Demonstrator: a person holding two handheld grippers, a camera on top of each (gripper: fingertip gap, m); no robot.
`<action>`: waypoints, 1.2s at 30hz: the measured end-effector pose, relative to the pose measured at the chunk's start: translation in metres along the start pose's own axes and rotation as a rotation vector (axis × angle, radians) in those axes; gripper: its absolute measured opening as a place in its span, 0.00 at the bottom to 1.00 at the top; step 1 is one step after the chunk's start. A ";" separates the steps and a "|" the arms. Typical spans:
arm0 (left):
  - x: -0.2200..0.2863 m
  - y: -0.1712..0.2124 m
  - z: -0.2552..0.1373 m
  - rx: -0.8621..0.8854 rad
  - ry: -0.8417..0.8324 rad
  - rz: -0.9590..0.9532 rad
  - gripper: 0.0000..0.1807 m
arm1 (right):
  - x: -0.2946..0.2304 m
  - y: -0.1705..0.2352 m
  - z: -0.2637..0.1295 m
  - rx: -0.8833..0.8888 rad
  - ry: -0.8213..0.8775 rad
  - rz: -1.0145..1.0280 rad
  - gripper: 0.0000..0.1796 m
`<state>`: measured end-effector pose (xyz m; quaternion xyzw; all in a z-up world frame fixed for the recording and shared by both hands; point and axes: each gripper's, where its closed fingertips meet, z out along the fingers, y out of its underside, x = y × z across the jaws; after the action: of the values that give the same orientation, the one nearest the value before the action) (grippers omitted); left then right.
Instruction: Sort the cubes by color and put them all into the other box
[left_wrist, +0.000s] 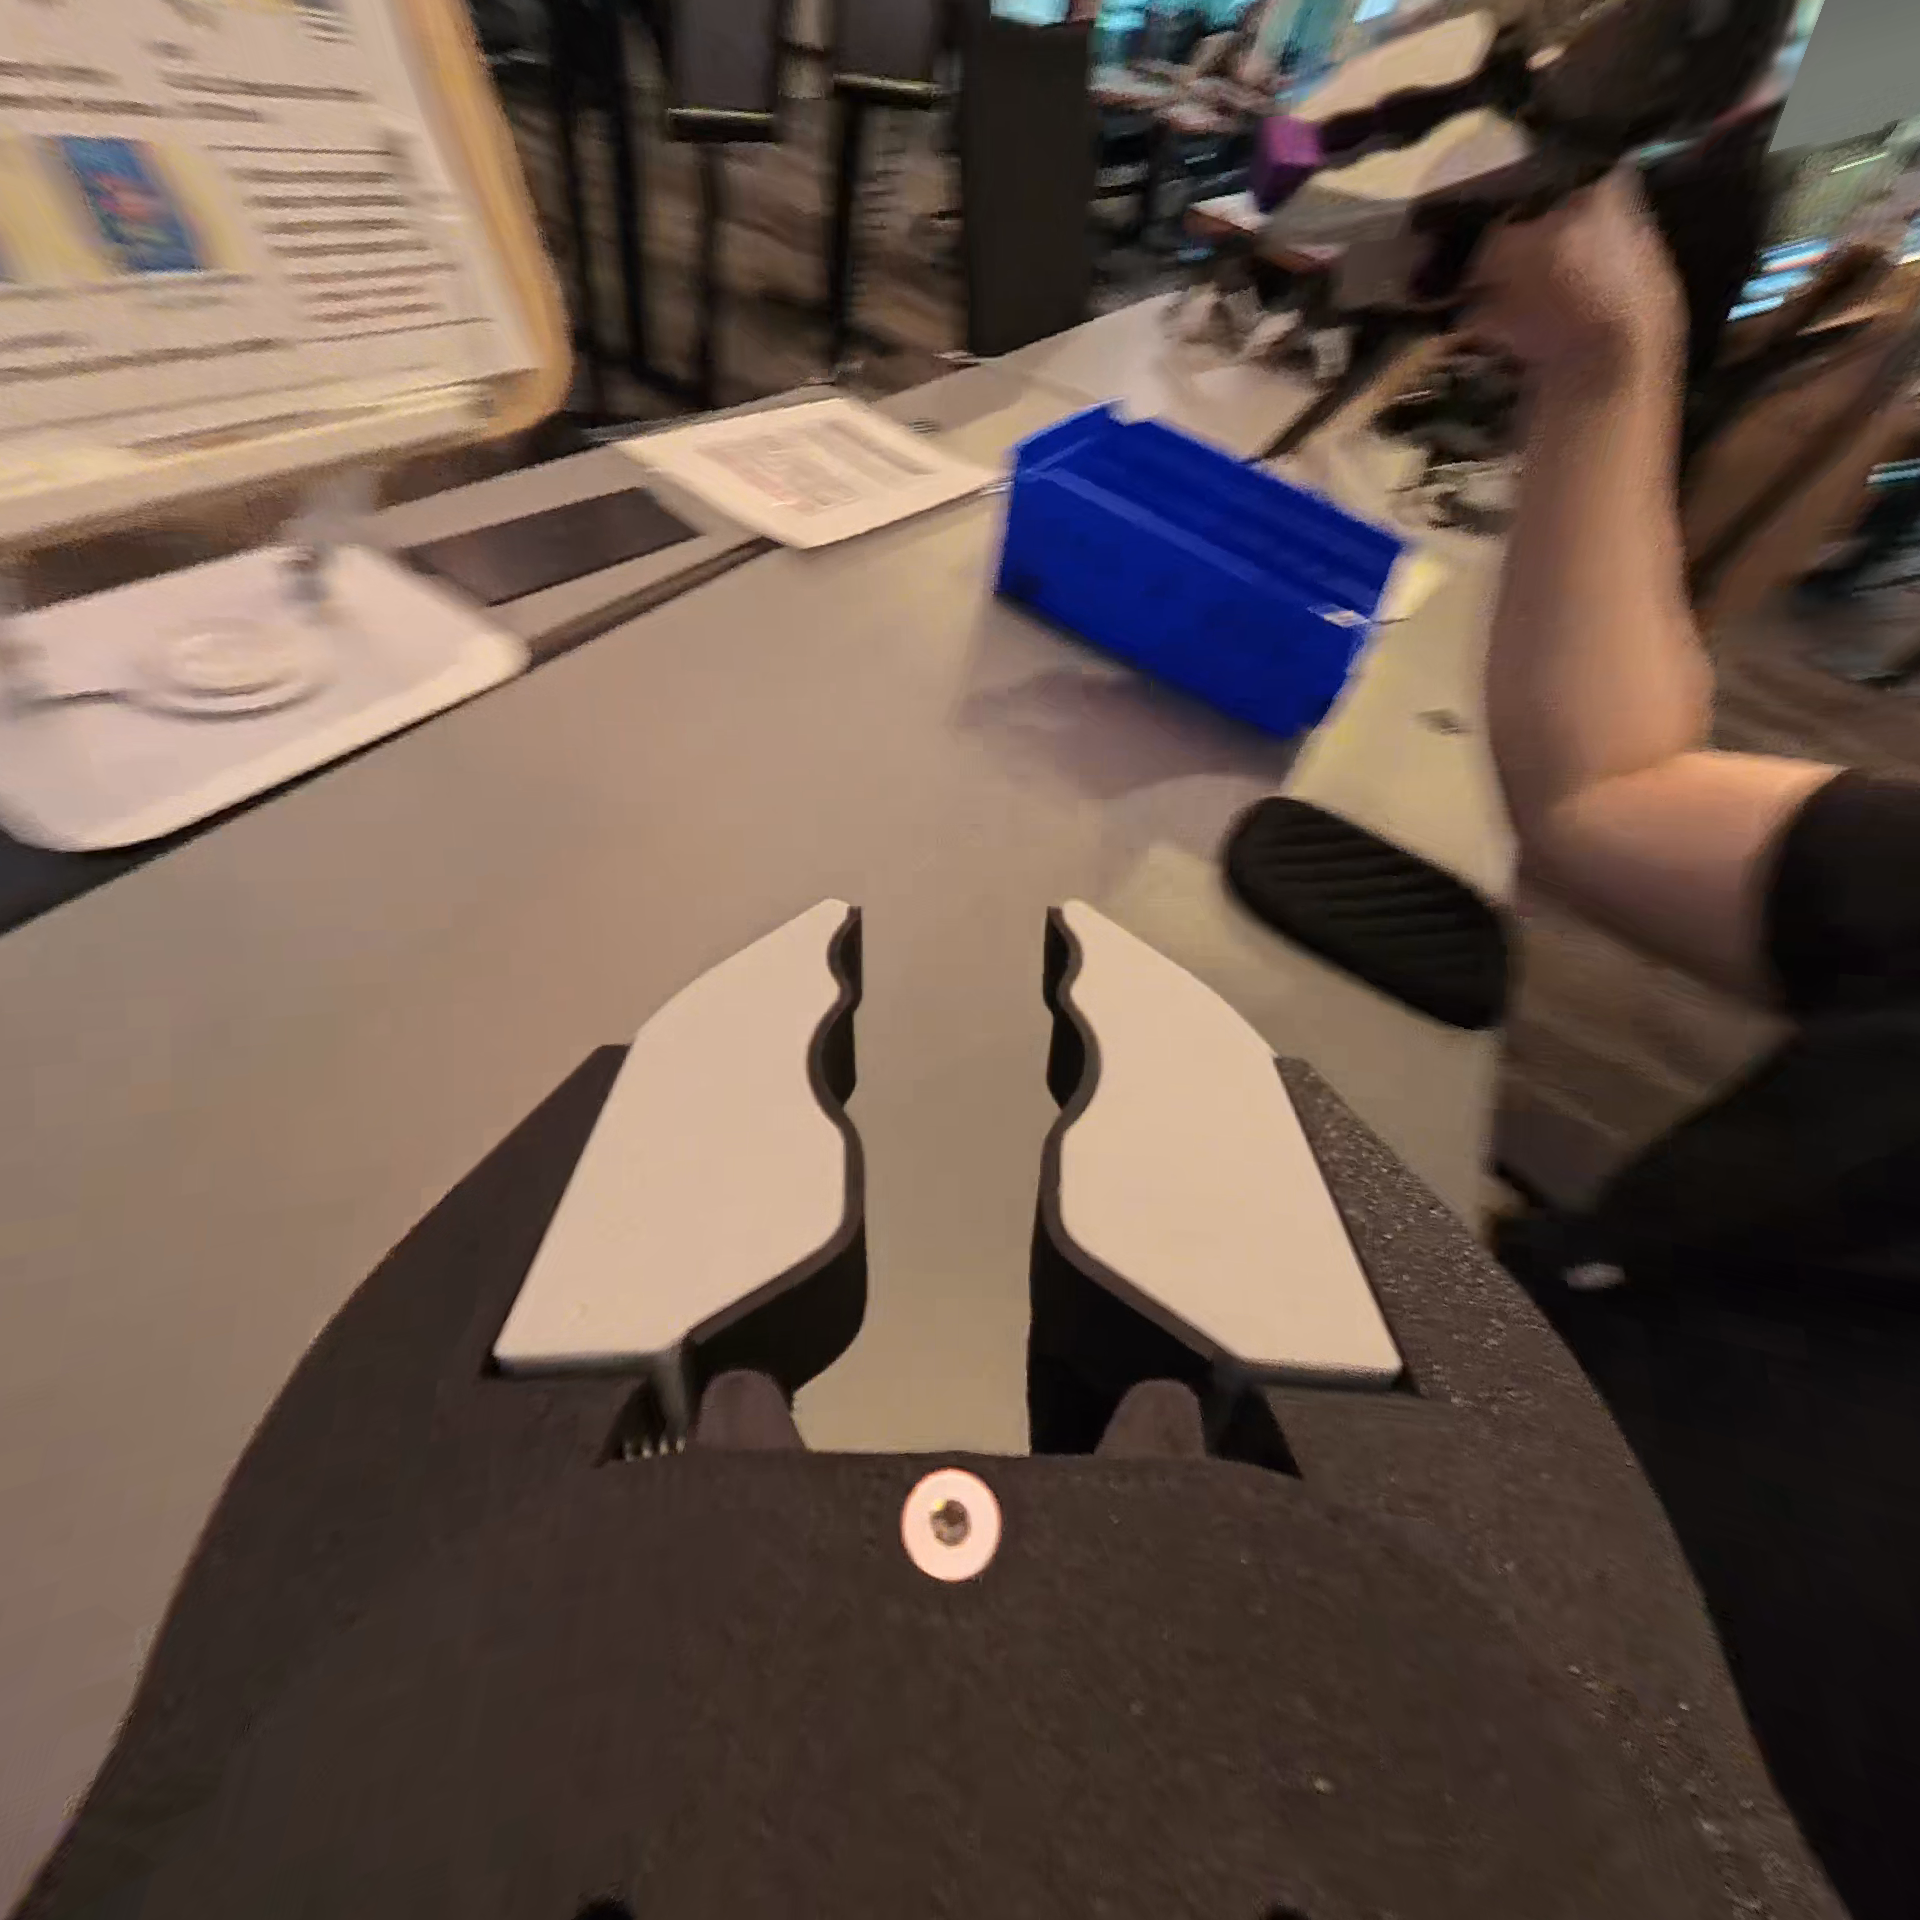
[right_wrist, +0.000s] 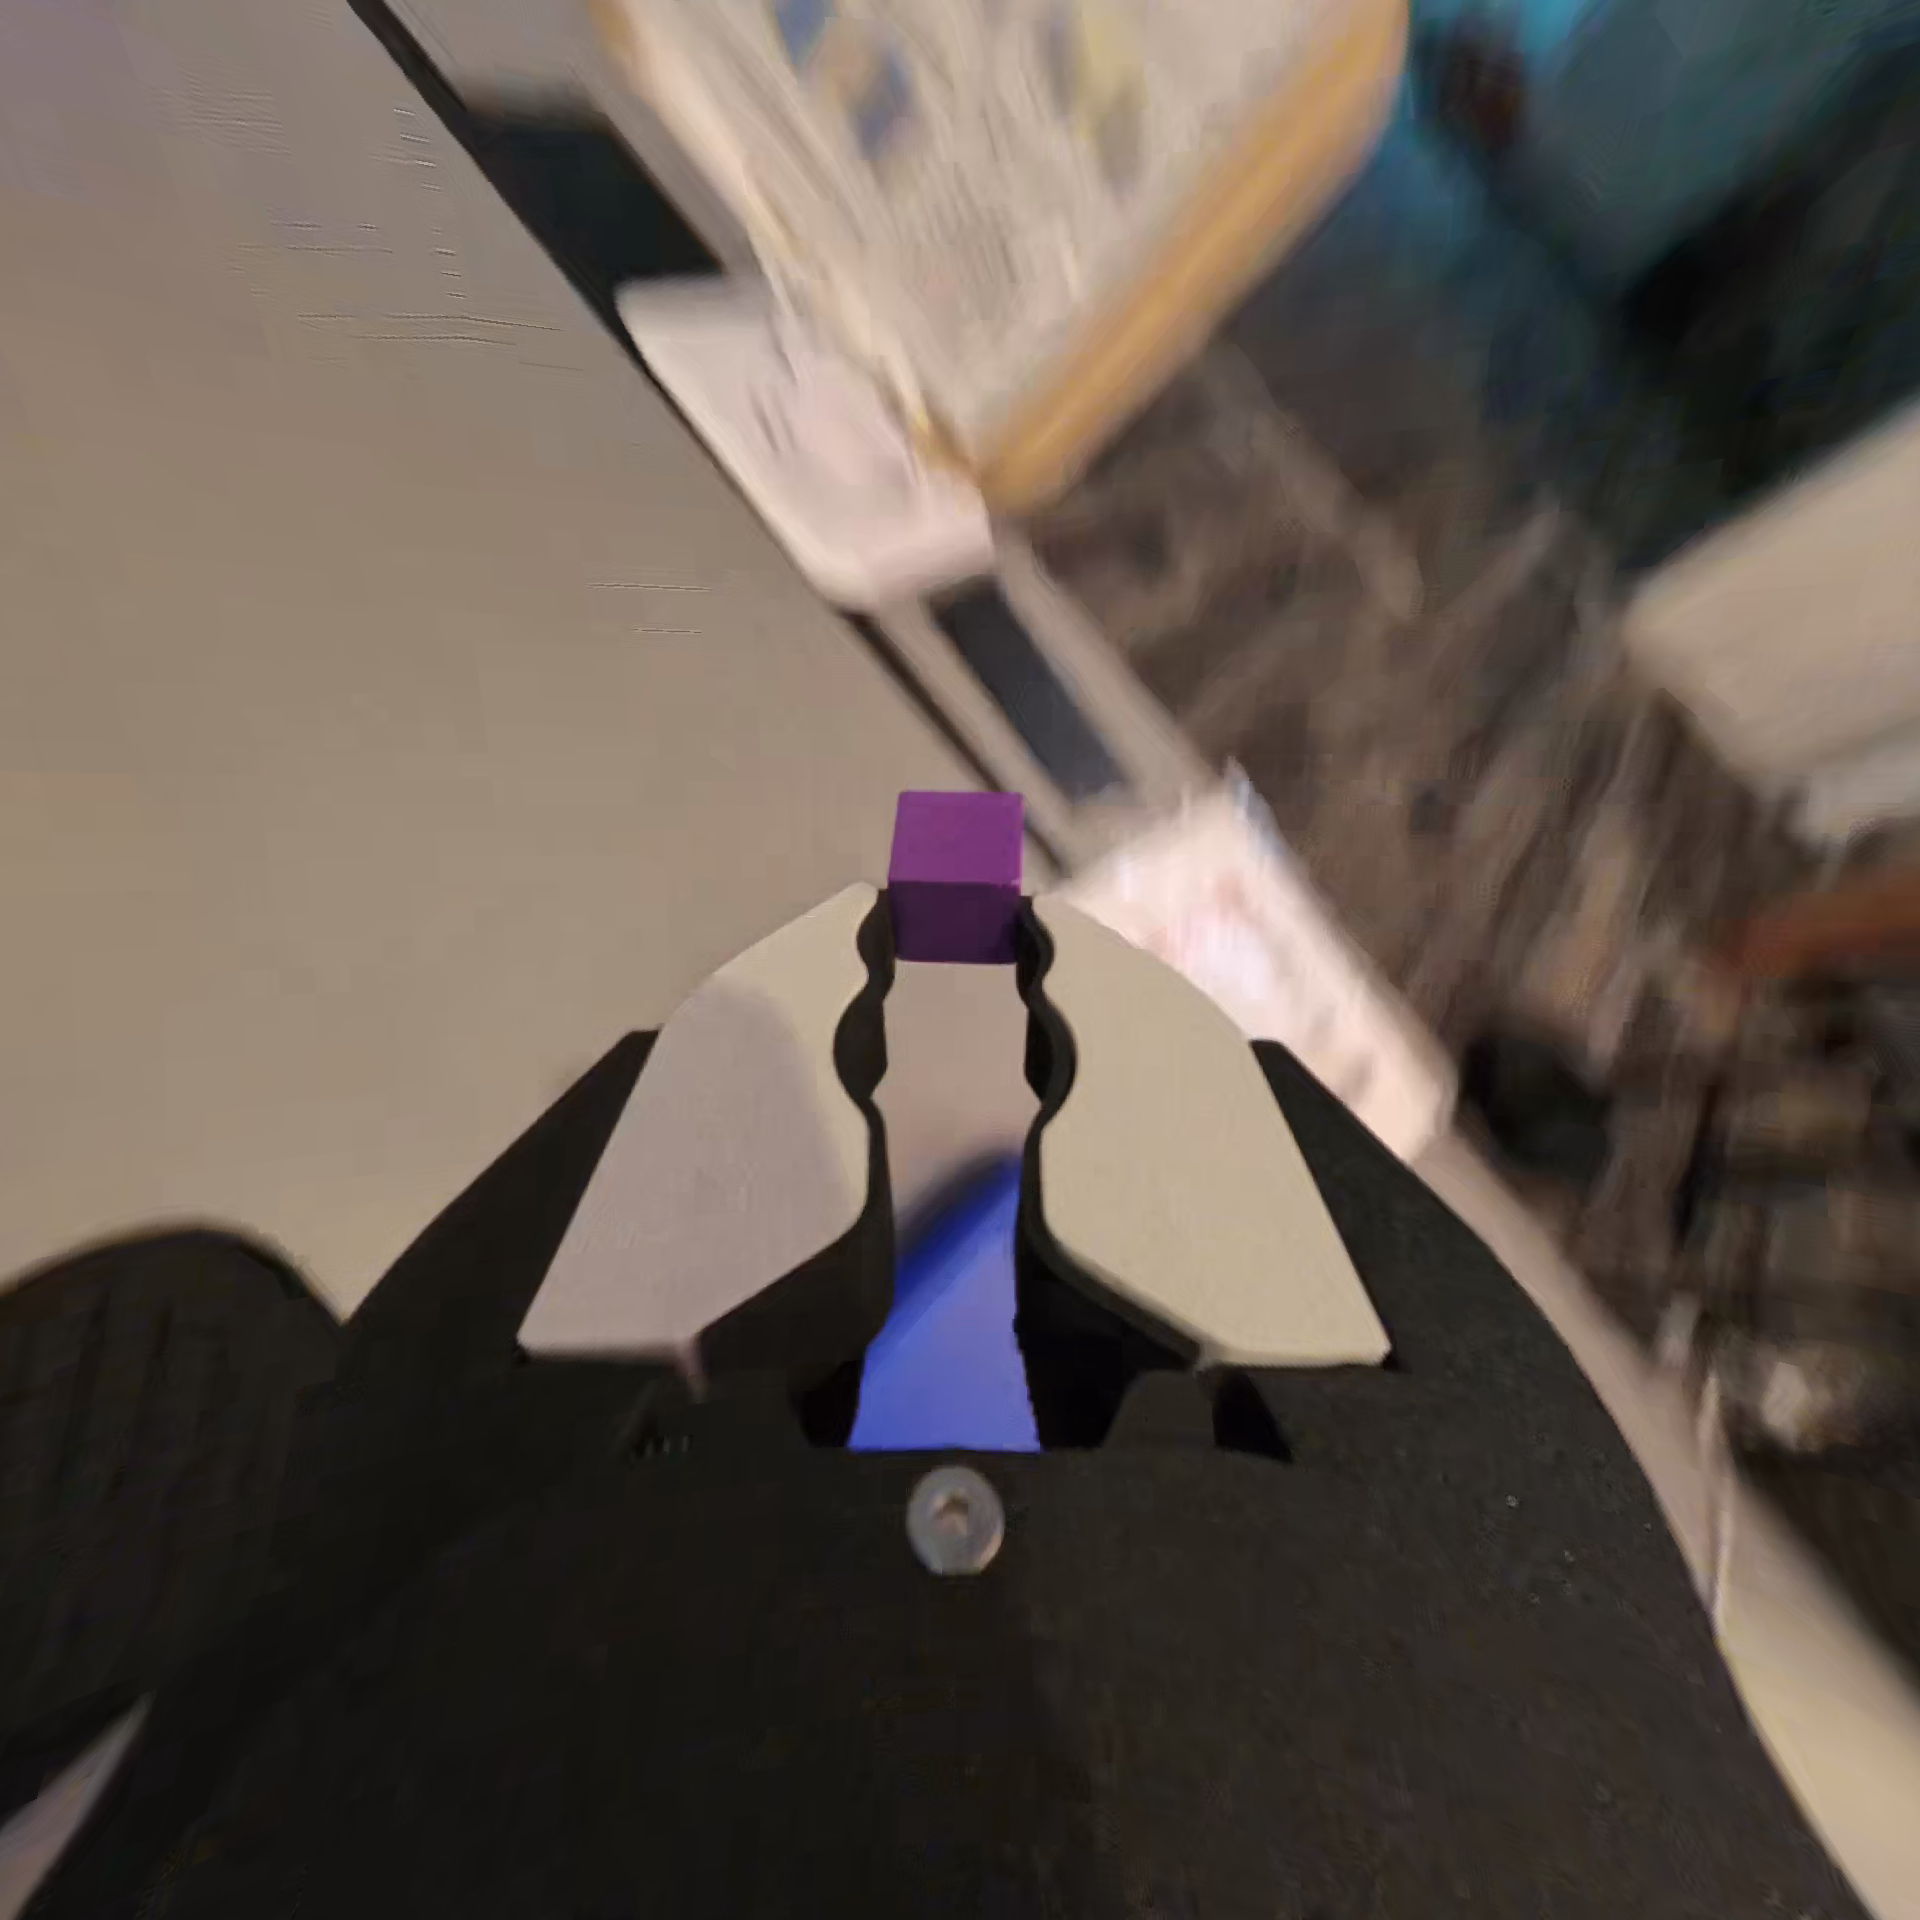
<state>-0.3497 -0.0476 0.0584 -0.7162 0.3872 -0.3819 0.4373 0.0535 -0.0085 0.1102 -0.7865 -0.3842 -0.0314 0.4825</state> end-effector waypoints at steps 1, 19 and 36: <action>-0.011 0.006 -0.003 -0.006 -0.081 0.016 0.18 | 0.020 0.043 0.003 -0.136 0.010 0.110 0.12; -0.018 0.021 0.016 -0.147 -0.361 0.063 0.17 | 0.012 0.271 0.104 -0.813 -0.265 0.649 0.12; -0.055 0.022 -0.104 -0.154 -0.687 0.016 0.26 | 0.059 0.127 -0.005 -0.145 0.031 0.664 0.19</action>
<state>-0.4690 -0.0398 0.0607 -0.8309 0.2505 -0.0848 0.4895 0.1767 -0.0090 0.0444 -0.9003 -0.0964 0.0882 0.4152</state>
